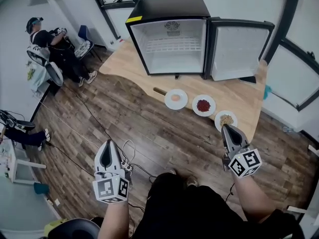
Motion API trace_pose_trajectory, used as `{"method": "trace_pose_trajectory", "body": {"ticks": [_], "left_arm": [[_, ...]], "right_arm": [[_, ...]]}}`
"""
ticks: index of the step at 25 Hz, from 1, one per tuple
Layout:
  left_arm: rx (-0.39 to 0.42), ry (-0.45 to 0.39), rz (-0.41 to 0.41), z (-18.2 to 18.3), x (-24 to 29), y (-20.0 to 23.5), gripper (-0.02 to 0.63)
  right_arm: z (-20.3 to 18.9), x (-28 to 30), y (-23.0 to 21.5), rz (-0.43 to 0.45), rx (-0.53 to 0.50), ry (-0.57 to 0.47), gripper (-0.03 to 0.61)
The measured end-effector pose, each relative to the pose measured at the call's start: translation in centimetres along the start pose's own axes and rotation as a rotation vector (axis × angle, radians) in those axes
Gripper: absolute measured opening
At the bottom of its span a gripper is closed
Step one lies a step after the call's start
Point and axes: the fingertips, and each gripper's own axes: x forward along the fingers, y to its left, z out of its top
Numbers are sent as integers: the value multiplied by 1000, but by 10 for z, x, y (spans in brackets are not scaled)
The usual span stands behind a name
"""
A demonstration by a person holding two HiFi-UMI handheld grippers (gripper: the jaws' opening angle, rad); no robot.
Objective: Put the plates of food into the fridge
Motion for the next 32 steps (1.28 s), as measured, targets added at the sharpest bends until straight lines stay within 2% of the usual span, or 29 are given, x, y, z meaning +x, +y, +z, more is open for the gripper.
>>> {"method": "trace_pose_trajectory", "body": {"ticks": [3, 8, 13, 21, 28, 32], "left_arm": [[14, -1, -26, 5, 20, 7, 5], [8, -23, -103, 0, 80, 20, 5], [5, -55, -229, -5, 157, 37, 5], [-10, -43, -402, -24, 265, 65, 5], [-5, -45, -527, -34, 336, 75, 5], [16, -81, -586, -28, 369, 75, 5]], "right_arm": [[3, 16, 3, 0, -3, -2, 21], [3, 49, -1, -66, -13, -19, 21], [0, 96, -12, -191, 7, -1, 21], [5, 182, 5, -314, 29, 19, 21], [-21, 217, 18, -406, 79, 66, 21], [-42, 236, 21, -449, 138, 61, 21]]}}
